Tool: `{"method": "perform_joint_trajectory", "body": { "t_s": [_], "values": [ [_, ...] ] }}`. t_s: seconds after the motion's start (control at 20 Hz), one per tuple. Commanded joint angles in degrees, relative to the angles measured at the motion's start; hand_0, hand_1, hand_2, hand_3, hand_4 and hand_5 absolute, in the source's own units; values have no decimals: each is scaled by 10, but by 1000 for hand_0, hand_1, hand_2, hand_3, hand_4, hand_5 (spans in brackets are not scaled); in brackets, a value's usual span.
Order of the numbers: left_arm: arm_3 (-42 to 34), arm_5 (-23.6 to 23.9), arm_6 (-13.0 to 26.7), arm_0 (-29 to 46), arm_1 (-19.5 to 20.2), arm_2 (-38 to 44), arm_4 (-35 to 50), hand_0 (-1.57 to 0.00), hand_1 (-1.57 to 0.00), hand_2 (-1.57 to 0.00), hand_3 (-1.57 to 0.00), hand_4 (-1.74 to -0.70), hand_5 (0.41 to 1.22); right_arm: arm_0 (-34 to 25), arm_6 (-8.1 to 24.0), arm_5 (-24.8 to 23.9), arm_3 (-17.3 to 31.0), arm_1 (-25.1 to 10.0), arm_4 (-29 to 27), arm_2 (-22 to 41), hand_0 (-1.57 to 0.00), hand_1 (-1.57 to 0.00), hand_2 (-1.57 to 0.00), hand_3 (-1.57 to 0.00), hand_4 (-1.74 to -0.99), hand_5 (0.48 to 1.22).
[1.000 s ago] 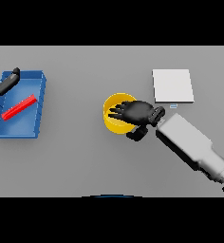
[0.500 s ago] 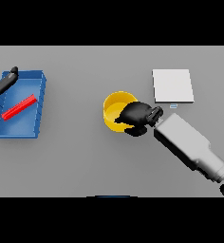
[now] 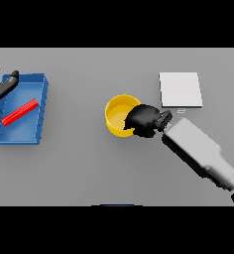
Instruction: Pick up the red beaker and tilt it to pour out 1 green nut into yellow bowl. Pick up the yellow bowl and place it on the metallic measuring scale.
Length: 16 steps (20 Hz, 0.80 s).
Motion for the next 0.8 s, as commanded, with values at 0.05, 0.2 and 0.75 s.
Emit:
{"method": "perform_joint_trajectory", "body": {
  "t_s": [0.05,0.2,0.75],
  "values": [
    [-1,-3,-5,3,3,3,3,1,1,1,1,-716,694,-1,-6,4,-8,-6,-9,-7,-1526,-1523,-1319,-1311,-1724,1209],
    [-2,3,1,5,2,3,4,1,1,1,1,-719,696,3,-1,17,-33,-24,-25,-24,-1548,-1546,-1337,-1331,-1732,1215],
    [-23,11,10,8,6,-3,-1,1,1,1,1,-720,688,16,54,40,-131,-81,-52,-88,-1561,-1569,-1524,-1161,-1740,1220]
  ]
}}
